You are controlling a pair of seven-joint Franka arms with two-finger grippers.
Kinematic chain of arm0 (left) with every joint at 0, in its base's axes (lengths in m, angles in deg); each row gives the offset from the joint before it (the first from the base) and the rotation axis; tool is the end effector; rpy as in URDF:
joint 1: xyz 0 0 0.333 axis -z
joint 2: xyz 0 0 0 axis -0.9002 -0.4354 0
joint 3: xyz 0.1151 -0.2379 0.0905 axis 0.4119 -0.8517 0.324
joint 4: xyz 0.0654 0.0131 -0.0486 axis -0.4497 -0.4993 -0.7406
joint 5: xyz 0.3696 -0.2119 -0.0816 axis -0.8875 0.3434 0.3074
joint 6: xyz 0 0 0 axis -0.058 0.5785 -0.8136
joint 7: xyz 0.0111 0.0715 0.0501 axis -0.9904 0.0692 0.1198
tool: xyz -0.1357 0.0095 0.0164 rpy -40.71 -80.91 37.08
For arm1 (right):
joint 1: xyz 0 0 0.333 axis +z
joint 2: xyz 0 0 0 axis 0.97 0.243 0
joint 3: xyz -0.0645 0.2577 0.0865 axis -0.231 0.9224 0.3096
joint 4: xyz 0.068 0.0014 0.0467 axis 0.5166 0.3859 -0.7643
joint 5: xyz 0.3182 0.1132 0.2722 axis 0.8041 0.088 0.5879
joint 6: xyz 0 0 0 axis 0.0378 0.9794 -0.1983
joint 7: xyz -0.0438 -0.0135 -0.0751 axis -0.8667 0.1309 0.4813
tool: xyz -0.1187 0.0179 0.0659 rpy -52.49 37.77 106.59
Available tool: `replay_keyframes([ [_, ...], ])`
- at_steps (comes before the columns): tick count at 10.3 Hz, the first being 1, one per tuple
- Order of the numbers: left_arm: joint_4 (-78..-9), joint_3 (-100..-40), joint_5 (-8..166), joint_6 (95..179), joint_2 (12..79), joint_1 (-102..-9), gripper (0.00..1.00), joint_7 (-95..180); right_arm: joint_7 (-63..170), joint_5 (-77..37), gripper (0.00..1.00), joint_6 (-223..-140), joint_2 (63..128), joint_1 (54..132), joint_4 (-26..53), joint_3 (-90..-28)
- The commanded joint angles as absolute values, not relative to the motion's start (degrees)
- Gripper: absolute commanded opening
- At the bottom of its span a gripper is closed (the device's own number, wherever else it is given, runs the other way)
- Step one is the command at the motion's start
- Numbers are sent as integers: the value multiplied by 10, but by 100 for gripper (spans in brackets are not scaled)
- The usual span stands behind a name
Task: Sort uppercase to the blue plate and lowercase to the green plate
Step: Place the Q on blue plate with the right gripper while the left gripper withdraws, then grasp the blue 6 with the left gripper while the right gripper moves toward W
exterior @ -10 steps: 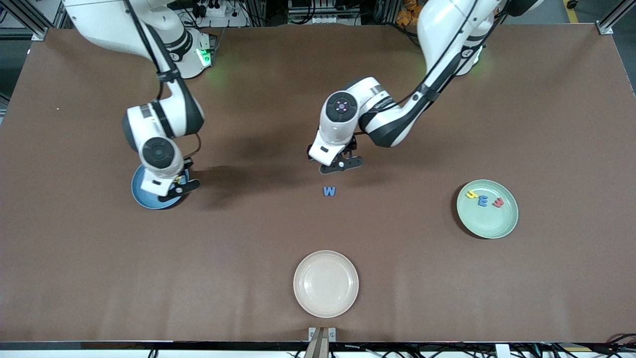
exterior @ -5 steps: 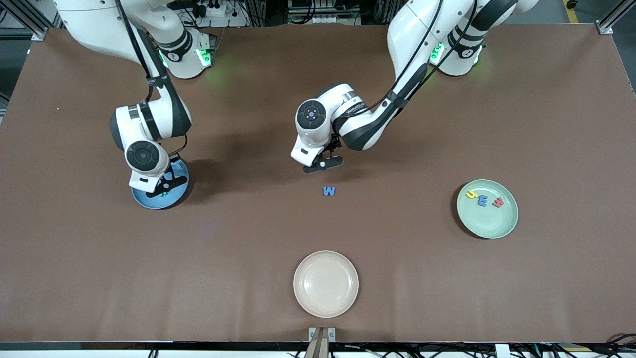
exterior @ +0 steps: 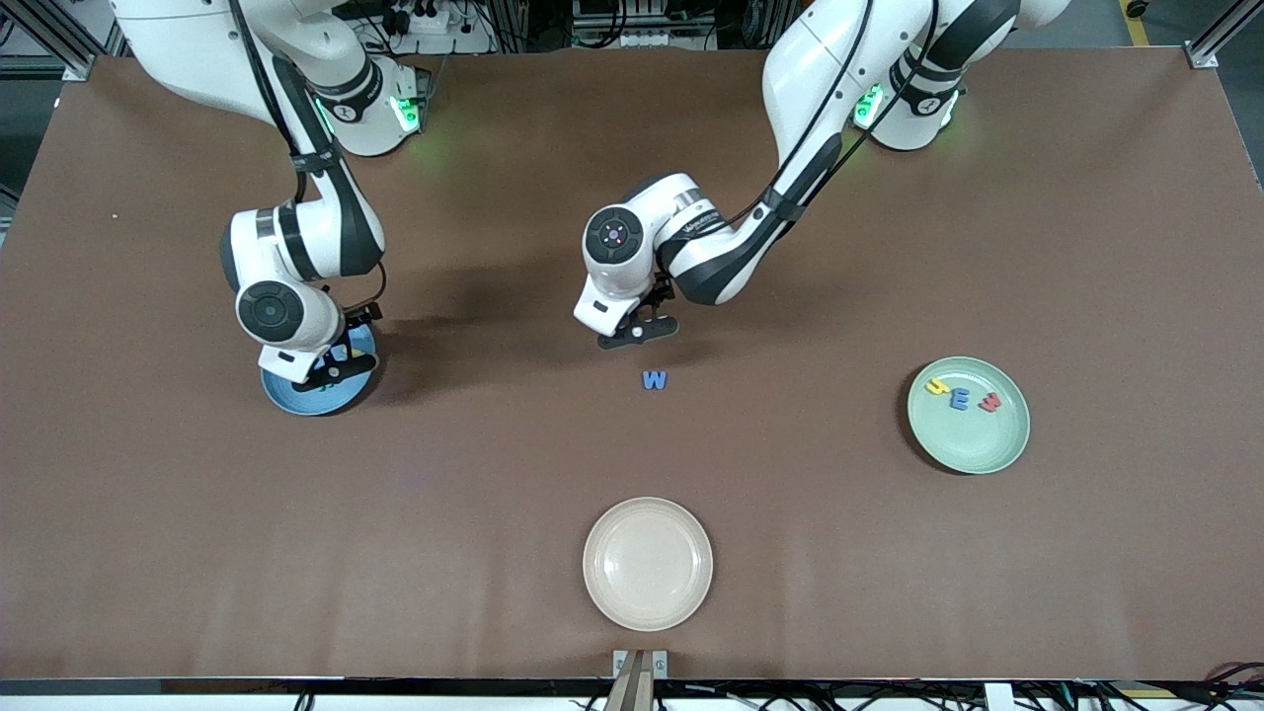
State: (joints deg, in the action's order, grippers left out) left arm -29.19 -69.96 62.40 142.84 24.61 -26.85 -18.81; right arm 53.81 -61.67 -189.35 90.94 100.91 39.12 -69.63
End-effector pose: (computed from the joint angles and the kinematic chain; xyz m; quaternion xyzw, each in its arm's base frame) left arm 0.4183 -0.5682 0.1174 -0.9907 -0.1057 0.0830 0.0196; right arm 0.5214 0.0638 0.1250 0.9709 0.1464 -0.1703 0.0833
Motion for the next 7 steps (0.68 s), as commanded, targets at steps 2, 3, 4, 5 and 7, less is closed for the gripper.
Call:
replay_keyframes([
  [2,-266,-691,635,1420,228,-248,89,-180,665,-601,100,-1882,865,1020,385,-669],
  [3,-266,-690,635,1421,226,-246,86,-180,666,-601,100,-1882,857,1020,384,-662],
  [4,-266,-690,635,1420,225,-245,86,-181,667,-601,100,-1883,847,1020,383,-658],
  [5,-266,-690,635,1421,224,-240,82,-181,675,-598,100,-1881,844,1020,371,-646],
  [7,-267,-690,635,1421,223,-238,75,-181,768,-592,100,-1874,844,1021,336,-608],
])
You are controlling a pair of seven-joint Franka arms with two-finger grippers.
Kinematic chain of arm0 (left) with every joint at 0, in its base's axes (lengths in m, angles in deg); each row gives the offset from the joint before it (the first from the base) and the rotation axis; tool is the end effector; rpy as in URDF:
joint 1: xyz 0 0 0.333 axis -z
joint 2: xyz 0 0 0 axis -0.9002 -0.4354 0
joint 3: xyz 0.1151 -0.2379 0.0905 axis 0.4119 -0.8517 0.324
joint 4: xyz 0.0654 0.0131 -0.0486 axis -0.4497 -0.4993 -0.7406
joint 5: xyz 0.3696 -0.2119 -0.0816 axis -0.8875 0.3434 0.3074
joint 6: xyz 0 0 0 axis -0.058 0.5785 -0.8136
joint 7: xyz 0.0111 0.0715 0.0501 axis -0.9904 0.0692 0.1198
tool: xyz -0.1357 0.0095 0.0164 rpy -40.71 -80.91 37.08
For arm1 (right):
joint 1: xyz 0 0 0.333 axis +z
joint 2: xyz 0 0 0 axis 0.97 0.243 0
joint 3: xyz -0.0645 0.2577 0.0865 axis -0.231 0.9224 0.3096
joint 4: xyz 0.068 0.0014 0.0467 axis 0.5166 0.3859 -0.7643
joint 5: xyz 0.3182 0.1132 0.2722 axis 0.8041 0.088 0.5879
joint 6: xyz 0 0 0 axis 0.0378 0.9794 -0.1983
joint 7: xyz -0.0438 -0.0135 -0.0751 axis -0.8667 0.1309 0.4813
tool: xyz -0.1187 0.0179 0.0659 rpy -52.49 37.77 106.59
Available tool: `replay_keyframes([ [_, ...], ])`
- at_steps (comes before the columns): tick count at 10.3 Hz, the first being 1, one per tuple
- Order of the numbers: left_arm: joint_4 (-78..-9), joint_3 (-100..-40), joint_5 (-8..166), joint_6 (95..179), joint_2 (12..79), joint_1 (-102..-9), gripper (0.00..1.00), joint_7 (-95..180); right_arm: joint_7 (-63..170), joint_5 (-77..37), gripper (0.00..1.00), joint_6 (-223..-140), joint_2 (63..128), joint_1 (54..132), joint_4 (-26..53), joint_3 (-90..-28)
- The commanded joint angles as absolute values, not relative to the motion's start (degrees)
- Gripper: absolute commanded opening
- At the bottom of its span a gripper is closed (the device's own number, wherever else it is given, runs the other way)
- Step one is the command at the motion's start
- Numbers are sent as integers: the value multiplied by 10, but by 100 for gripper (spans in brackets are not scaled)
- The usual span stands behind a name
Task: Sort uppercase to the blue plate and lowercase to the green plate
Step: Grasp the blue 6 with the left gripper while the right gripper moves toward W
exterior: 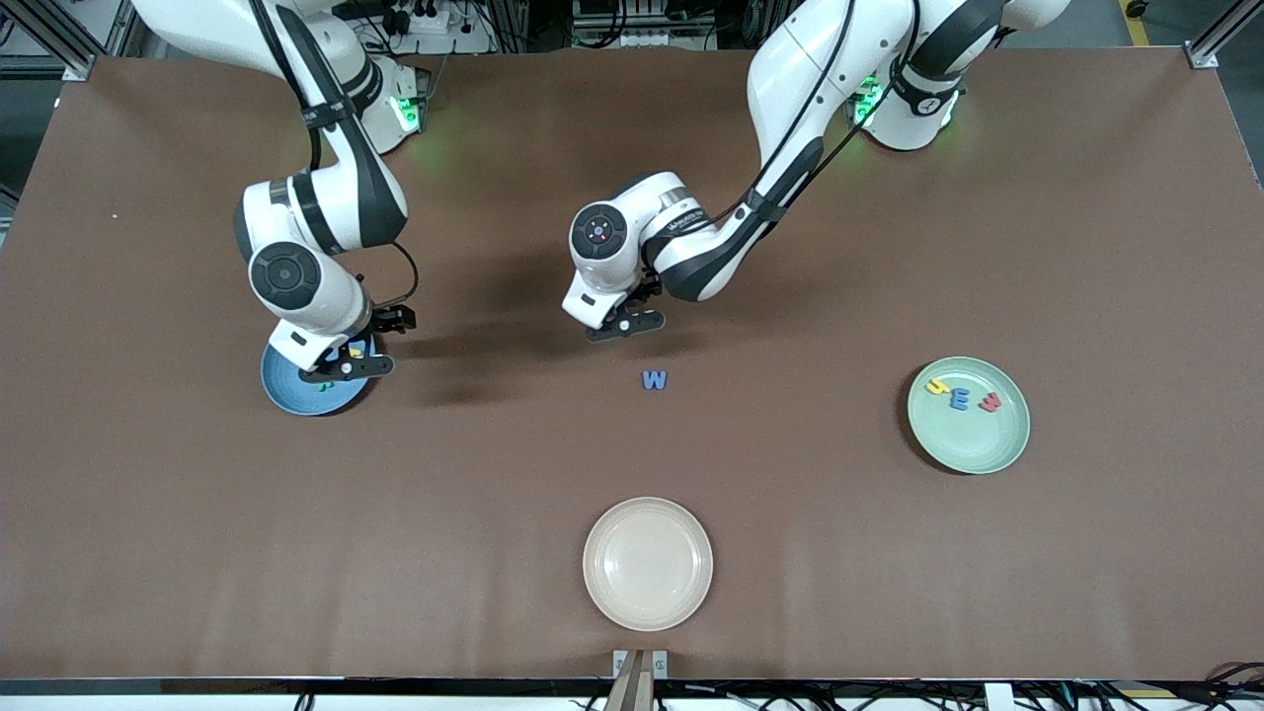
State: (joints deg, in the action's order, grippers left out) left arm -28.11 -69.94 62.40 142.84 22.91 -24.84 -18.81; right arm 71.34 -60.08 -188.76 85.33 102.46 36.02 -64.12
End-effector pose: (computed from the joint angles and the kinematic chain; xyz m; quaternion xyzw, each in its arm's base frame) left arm 0.3989 -0.5824 0.1054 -0.9917 -0.0906 0.0882 0.0236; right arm 0.5421 0.1469 0.1931 0.9922 0.0472 -0.0925 0.0694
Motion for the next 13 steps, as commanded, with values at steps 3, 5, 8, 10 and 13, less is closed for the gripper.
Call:
replay_keyframes([
  [3,-267,-690,635,1421,223,-238,68,-176,823,-592,100,-1883,852,1024,284,-571],
  [5,-267,-690,633,1421,222,-238,68,-168,858,-592,100,-1924,862,1027,276,-527],
  [8,-267,-689,629,1427,221,-238,61,-168,896,-598,100,-1952,879,1027,273,-503],
  [10,-267,-688,628,1439,214,-235,60,-166,896,-599,100,-1953,880,1027,273,-498],
  [13,-267,-687,628,1447,210,-232,57,-166,895,-599,100,-1950,888,1027,276,-492],
])
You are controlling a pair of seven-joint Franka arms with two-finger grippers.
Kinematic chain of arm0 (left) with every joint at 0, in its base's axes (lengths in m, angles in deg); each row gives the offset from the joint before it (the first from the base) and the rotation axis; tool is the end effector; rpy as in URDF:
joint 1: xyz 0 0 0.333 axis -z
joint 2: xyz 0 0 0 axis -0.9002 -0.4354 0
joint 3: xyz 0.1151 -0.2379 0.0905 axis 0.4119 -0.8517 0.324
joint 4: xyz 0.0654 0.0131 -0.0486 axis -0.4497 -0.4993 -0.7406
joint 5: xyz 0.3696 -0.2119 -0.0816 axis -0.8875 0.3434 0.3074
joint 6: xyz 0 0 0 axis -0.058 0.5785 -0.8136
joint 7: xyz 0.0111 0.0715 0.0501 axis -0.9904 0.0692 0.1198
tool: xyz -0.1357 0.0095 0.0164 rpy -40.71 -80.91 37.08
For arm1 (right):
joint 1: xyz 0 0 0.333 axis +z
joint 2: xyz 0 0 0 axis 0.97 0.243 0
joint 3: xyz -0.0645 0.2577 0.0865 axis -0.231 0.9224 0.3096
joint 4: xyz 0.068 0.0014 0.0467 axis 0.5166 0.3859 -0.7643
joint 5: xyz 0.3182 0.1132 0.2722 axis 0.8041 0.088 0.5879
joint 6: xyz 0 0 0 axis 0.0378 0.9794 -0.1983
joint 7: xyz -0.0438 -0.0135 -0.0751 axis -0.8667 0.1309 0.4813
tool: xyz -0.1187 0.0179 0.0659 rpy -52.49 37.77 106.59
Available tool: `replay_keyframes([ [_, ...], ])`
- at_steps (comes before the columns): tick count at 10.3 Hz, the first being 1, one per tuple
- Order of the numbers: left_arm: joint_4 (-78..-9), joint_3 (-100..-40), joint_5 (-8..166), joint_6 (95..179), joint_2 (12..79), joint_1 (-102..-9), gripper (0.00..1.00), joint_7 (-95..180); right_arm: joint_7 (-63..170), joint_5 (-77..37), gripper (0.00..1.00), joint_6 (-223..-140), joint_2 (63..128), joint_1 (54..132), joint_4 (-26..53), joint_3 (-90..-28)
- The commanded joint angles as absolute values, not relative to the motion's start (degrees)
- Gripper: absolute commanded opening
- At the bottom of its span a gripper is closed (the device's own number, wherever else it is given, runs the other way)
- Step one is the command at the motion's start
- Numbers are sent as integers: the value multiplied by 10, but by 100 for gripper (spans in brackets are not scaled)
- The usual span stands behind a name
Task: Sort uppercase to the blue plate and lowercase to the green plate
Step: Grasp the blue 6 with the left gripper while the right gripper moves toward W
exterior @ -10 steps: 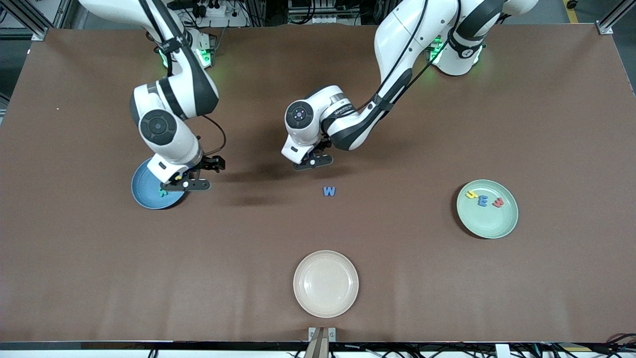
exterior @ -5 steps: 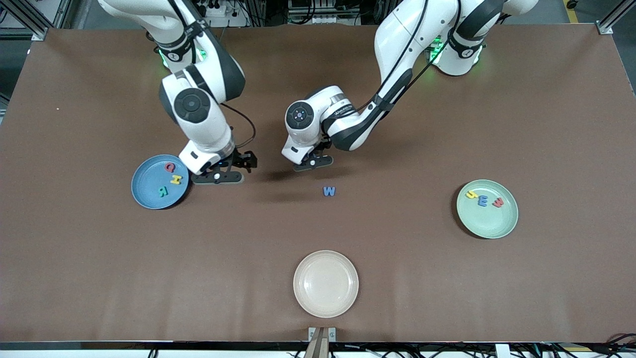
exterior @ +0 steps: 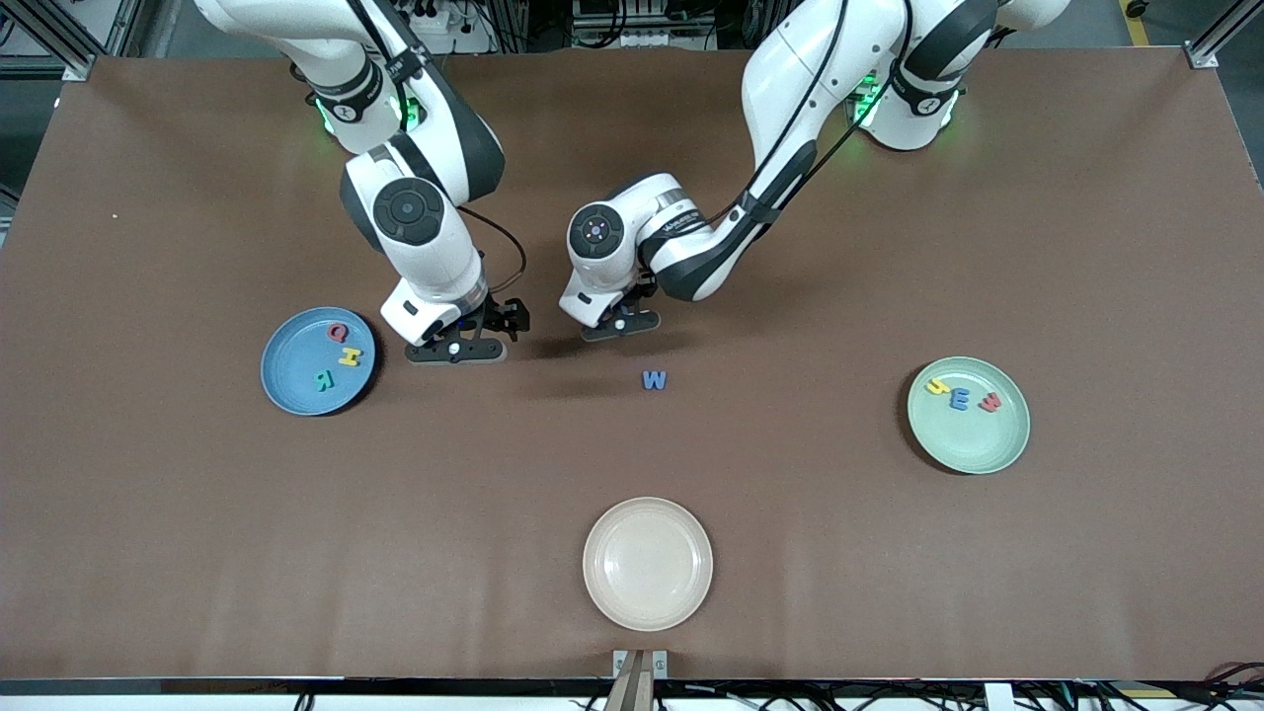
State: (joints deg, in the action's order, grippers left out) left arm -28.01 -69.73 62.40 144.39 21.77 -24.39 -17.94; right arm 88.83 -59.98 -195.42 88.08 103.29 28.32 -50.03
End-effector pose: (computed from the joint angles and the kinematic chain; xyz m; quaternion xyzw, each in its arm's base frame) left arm 0.3955 -0.5846 0.0941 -0.9926 -0.0820 0.0877 0.0185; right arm 0.5356 0.3165 0.2301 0.9996 0.0236 0.0010 0.0153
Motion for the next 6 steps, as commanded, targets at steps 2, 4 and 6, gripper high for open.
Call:
replay_keyframes([
  [2,-267,-687,614,1447,209,-233,56,-162,892,-599,100,-1949,888,1028,277,-491],
  [4,-267,-687,612,1447,209,-234,55,-159,892,-600,100,-1949,889,1028,277,-491],
  [6,-267,-687,611,1447,210,-234,50,-158,891,-600,100,-1949,889,1028,278,-491],
])
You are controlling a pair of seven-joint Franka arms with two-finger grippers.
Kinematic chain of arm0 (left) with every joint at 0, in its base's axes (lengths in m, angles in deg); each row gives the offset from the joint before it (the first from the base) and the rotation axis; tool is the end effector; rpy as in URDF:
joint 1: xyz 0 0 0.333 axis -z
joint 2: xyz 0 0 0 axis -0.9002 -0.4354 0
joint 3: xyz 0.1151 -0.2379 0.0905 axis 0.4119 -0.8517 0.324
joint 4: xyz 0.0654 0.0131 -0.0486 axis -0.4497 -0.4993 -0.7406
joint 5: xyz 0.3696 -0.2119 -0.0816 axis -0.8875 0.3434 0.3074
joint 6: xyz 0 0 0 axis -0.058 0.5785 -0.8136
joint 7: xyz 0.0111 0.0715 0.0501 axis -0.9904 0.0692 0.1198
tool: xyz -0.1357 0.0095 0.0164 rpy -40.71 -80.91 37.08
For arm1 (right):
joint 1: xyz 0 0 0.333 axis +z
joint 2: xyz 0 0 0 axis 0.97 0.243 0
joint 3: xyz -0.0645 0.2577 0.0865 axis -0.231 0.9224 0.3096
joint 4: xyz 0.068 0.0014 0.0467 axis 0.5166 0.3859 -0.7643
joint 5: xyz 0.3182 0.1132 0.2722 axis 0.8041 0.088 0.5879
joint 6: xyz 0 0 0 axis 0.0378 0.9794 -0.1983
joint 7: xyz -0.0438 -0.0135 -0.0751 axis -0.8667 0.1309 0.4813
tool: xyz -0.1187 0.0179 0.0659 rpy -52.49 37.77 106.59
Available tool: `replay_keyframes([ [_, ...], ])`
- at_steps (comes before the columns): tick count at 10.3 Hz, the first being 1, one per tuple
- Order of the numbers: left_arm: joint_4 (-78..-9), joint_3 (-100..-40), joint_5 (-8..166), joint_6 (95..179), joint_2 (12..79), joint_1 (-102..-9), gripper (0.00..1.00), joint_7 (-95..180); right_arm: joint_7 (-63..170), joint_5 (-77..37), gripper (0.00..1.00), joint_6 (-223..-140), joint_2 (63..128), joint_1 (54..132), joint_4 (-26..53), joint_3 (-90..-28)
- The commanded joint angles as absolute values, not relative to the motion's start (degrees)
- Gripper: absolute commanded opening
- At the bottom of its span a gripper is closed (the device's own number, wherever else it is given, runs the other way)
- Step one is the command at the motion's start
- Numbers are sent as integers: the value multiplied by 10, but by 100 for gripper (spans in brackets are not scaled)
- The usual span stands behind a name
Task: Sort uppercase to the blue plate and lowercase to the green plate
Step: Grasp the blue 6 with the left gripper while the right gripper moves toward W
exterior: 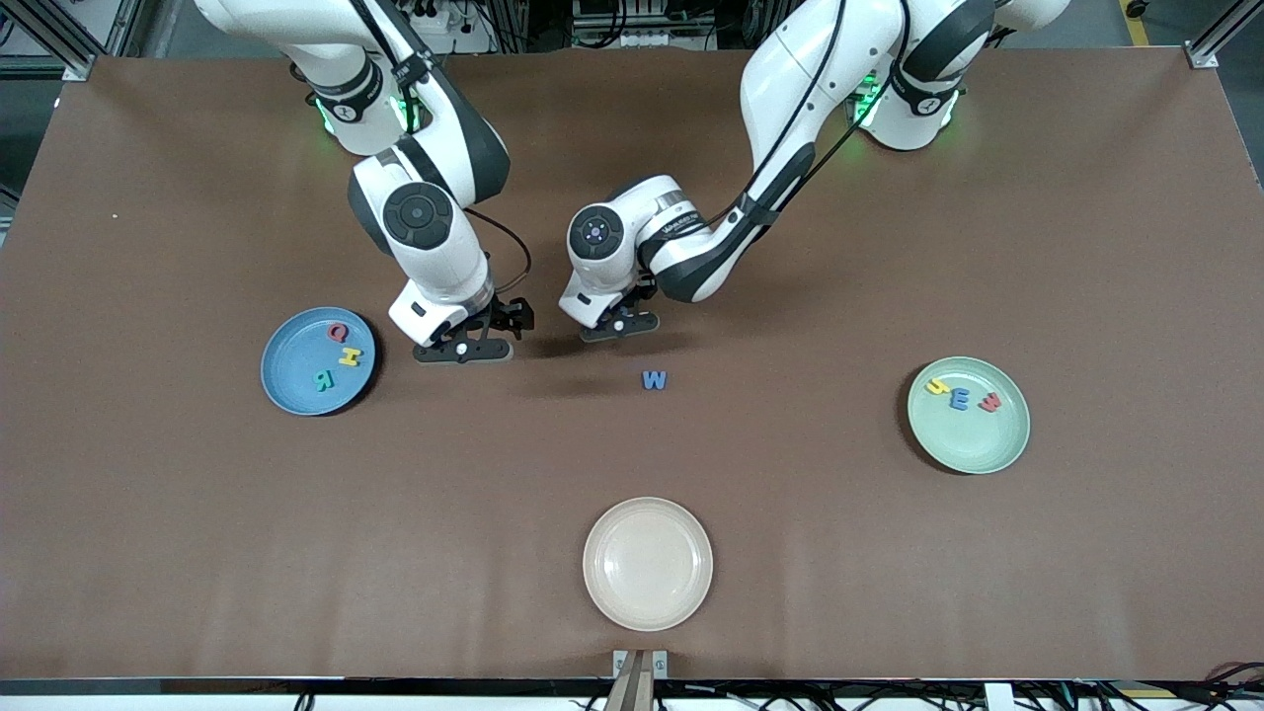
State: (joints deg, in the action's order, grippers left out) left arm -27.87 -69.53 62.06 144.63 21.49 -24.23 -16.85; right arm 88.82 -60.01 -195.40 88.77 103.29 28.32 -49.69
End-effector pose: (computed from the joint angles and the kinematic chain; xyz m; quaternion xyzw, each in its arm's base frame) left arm 0.3961 -0.5845 0.0915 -0.9937 -0.0711 0.0850 0.0185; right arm 0.5326 0.3190 0.2226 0.9995 0.0267 -0.0048 0.0175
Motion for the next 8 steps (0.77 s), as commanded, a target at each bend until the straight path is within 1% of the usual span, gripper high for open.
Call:
replay_keyframes([
  [1,-267,-685,607,1447,210,-234,50,-157,891,-599,100,-1949,889,1028,278,-491],
  [6,-267,-684,606,1447,209,-237,49,-153,890,-600,100,-1949,890,1028,281,-491],
  [8,-267,-677,607,1447,209,-236,42,-153,890,-600,100,-1951,892,1028,281,-491],
])
